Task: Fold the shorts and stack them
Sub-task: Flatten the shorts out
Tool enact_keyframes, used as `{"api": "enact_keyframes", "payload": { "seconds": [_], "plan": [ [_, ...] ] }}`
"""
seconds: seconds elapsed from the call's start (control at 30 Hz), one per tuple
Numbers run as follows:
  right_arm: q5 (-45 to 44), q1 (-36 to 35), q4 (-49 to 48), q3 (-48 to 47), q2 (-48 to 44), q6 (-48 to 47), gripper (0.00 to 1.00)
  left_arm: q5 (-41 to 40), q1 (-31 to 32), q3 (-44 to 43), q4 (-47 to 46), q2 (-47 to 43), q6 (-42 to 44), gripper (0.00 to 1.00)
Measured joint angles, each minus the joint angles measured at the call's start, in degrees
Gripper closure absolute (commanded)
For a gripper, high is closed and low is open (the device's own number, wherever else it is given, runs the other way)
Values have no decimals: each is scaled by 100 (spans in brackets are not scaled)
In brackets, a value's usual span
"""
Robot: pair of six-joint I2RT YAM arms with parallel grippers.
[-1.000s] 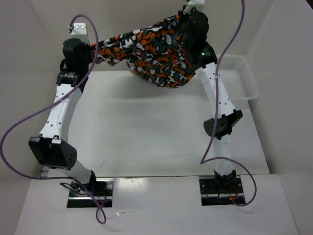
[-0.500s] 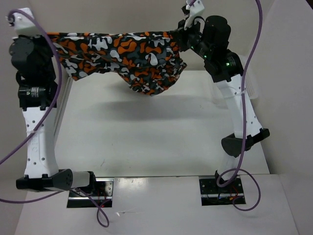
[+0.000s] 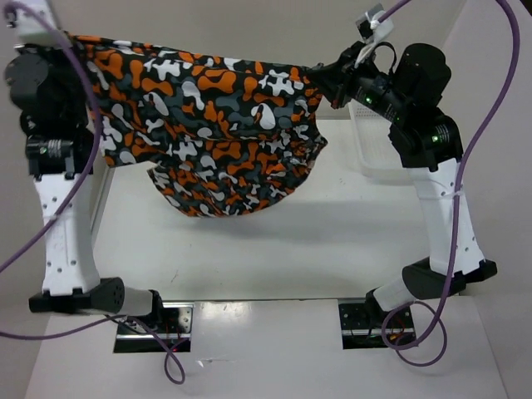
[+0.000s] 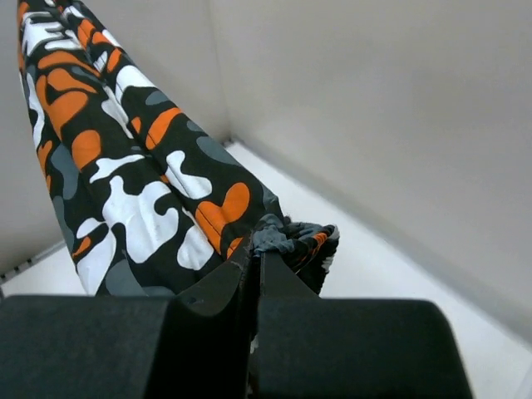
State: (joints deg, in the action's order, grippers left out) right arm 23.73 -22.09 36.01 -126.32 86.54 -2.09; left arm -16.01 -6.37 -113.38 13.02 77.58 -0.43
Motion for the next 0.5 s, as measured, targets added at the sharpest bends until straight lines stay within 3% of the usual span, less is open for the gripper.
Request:
{"api": "enact_keyframes", "payload": {
  "seconds": [0.13,0.23,0.33,0.5],
  "plan": [
    [90,527,-511,1331,-225,813,100,240,271,358,4,678,2,100],
    [26,667,-522,1978,116,1303,100,136,448,682,70,1331,13,100],
    [-116,730,-509,1926,861,1676,100,7,560,754,33,2020,20,100],
    [-938,813,-553,1067,2245,1950,100,-109,684,732,-160,2747,22,100]
  ]
}}
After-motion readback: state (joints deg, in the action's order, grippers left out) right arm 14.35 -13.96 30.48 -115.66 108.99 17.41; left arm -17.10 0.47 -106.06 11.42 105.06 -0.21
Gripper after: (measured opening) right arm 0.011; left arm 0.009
